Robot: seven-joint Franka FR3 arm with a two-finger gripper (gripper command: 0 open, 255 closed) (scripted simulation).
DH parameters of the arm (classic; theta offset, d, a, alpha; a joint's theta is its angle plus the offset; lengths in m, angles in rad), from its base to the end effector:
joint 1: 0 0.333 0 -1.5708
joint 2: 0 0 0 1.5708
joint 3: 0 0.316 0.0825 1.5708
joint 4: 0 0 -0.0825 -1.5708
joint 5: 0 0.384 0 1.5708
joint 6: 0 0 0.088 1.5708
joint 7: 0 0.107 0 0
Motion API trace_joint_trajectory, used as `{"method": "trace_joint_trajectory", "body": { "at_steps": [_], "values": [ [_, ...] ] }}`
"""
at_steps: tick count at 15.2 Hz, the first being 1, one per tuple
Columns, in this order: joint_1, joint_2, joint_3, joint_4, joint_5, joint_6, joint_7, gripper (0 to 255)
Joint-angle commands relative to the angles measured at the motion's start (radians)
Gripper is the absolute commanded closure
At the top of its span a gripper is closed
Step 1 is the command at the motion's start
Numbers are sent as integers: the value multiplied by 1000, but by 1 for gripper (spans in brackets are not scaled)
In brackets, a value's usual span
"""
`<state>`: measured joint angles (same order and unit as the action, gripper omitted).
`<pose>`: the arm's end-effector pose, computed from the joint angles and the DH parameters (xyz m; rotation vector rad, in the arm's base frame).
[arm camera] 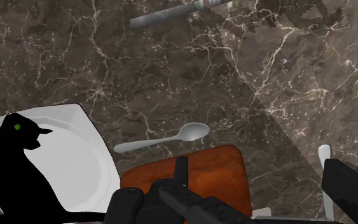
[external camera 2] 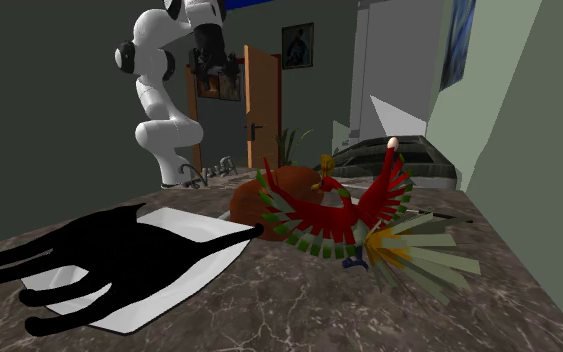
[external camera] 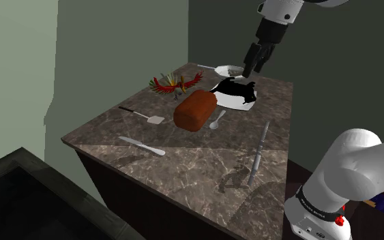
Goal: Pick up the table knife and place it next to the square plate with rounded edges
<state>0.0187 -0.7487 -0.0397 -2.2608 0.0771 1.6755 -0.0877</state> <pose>0.3282 -0.0041 0.6345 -3.0329 -0.1112 -0.2555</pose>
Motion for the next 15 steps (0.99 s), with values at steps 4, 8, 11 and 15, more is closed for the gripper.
{"method": "trace_joint_trajectory", "body": {
  "at_steps": [4, 8, 11, 15],
  "values": [
    [19, 74, 41, 2, 13, 62, 23, 0],
    [43, 184, 94, 21, 23, 139, 54, 0],
    [58, 273, 133, 46, 25, 192, 79, 0],
    [76, 399, 183, 94, 16, 254, 115, 0]
  ]
}}
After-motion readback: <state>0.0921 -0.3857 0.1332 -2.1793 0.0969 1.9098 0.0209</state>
